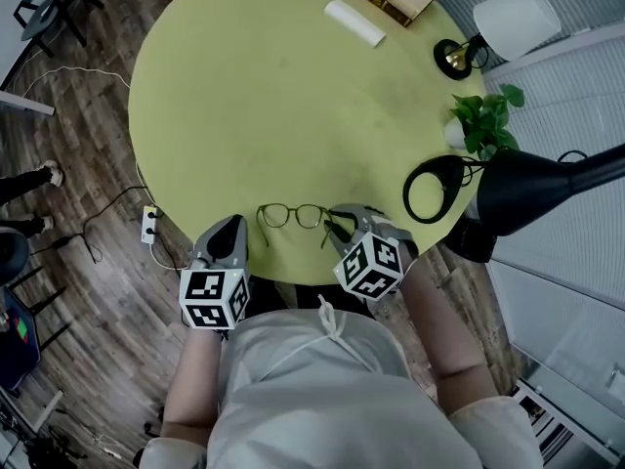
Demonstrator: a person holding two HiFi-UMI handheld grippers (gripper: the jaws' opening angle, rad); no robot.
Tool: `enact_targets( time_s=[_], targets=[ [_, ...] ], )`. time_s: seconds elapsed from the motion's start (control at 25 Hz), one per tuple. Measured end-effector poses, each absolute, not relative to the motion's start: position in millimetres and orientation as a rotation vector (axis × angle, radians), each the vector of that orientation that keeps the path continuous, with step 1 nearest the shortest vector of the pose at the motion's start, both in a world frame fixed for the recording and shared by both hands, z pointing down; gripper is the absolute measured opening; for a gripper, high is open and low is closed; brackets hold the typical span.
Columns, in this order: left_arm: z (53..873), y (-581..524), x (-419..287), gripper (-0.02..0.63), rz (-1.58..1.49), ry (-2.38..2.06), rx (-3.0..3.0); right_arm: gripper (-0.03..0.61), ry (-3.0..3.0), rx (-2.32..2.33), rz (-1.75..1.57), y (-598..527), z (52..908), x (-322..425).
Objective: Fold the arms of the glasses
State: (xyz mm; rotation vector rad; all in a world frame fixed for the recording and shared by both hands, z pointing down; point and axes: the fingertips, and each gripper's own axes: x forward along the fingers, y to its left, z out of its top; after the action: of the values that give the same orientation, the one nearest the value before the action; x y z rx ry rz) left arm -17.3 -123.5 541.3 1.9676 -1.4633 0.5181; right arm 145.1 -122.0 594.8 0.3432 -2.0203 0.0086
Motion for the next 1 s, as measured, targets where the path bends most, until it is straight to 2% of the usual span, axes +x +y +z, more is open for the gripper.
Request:
enact_targets(
  time_s=[0.16, 1.0],
  targets=[
    [543, -125, -19, 0.006, 0.523, -1.458, 1.968, 0.028, -2.018, 0.328, -0.016, -121, 595, 141],
    [544, -149, 12, 0.006, 0.541, -1.345, 2.075, 0.026, -2.029, 0.425, 0.071, -112, 592, 146]
  ],
)
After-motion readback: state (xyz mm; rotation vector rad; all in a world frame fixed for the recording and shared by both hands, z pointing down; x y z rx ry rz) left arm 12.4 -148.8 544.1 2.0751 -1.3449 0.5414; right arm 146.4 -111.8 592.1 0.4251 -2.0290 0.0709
